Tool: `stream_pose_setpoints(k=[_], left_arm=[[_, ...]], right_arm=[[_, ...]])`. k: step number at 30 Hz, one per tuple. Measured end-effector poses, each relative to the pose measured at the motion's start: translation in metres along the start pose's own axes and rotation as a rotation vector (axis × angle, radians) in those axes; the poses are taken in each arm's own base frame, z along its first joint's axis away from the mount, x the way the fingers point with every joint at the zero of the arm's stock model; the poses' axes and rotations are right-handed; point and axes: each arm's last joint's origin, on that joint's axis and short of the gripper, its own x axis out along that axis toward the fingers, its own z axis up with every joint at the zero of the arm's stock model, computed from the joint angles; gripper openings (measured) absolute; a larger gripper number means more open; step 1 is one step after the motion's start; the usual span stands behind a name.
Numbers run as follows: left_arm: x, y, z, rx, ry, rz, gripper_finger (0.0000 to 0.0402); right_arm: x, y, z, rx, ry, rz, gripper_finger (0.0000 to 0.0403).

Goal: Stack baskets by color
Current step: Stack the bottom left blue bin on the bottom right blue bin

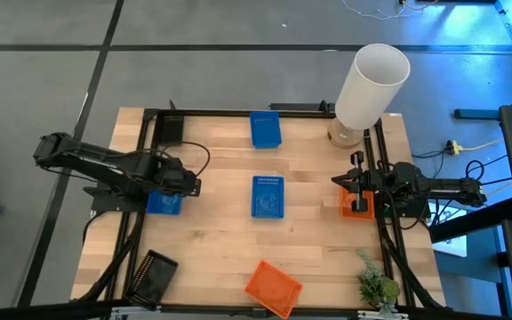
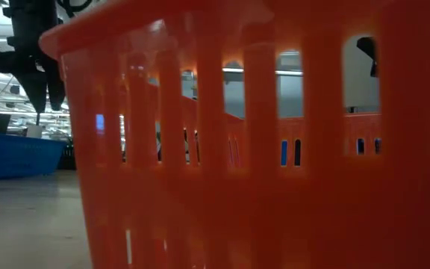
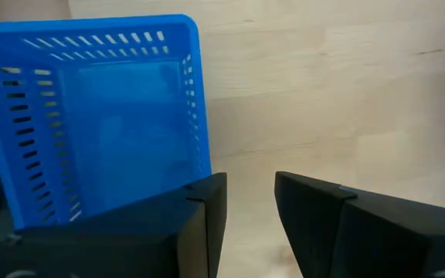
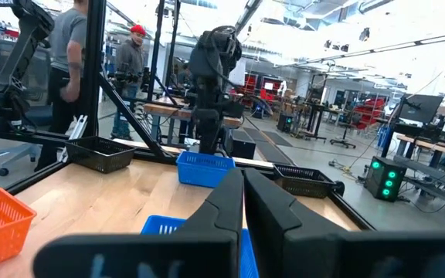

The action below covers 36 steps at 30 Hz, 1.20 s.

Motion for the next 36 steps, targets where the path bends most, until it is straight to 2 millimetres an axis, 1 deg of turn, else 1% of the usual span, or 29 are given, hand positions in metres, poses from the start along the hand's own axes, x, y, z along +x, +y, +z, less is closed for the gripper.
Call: stream_pose_setpoints(k=[6, 19, 24, 32, 36], left_arm=[[0.014, -0.002, -0.003, 0.022, -0.007, 0.114, 0.0102], [0.029, -0.008, -0.005, 0.044, -0.033, 0.194, 0.0102], [0.038, -0.010, -0.007, 0.056, -0.054, 0.239, 0.0102], [0.061, -0.015, -0.011, 0.082, -0.066, 0.345, 0.0102], [0.074, -0.016, -0.013, 0.168, -0.047, 0.414, 0.0102]], right_arm=[[0.000, 0.000, 0.000, 0.000, 0.002, 0.001, 0.0016], [0.000, 0.000, 0.000, 0.002, 0.002, 0.000, 0.0016], [0.000, 0.000, 0.000, 0.001, 0.003, 0.001, 0.0016], [0.000, 0.000, 0.000, 0.002, 0.003, 0.000, 0.0016], [0.000, 0.000, 0.000, 0.005, 0.002, 0.000, 0.0016]])
